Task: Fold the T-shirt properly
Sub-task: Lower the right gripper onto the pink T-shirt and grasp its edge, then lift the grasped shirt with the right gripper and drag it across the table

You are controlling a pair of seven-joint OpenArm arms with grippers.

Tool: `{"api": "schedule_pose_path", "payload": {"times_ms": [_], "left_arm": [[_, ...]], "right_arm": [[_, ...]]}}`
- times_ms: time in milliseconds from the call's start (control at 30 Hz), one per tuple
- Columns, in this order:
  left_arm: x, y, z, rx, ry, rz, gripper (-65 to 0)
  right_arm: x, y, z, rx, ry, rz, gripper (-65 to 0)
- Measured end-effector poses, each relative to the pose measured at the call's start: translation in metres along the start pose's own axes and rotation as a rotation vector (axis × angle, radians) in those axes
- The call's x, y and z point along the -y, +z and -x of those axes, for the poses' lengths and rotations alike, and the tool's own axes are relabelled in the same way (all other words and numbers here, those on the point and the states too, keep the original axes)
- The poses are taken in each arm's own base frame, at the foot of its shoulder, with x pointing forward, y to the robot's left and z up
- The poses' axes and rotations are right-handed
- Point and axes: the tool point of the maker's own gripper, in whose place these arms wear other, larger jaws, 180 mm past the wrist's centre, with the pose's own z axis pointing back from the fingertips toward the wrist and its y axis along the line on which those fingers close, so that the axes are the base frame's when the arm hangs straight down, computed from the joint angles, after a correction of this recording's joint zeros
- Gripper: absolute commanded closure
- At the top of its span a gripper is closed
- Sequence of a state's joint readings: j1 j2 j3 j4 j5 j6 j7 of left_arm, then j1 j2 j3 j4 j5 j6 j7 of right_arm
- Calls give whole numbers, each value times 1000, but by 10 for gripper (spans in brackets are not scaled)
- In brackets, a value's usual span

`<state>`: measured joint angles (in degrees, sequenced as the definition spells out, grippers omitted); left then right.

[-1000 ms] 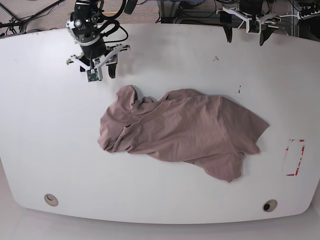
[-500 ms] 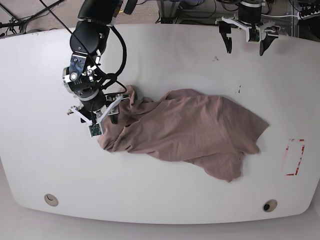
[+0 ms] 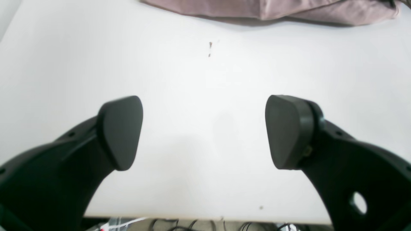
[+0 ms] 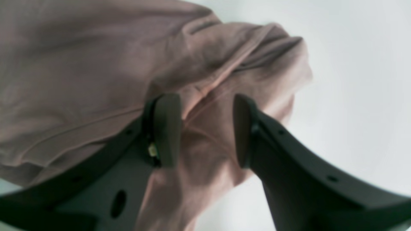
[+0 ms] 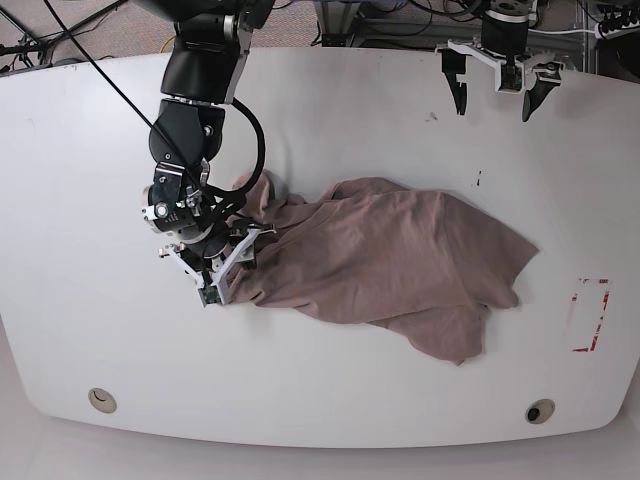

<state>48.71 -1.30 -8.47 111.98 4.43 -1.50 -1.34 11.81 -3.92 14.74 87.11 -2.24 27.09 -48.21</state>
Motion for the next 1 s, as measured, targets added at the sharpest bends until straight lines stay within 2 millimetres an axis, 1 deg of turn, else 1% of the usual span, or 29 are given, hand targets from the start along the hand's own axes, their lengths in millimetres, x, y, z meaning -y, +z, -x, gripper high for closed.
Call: {"api": "schedule_pose_path", "payload": {"times_ms": [233,367,467,667,867,1000], "left_arm": [[-4,-1,-1,3,-20,3,-567],[-3,-1,-1,3,-23,10,-567],[-3,-1,-1,5,-24,9,-567],[-4,-2,-2,7,-25,9,-567],[-7,-3,-3,11,-52,19,-567],[-8,-3,-3,11,-51,16,-567]], "right_arm": [[-4,-10,-7,-6,-12,-20,-263],[-15,-24,2,-33,-43,-62,-263],[-18,-28,4,-22,-54,-72,-263],[-28,-41,18,-37,-91,-101,-263],[-21,-45,15,-12,-131,-67,-262],[-17,-45,16,-14,-130,-57,-244]]}}
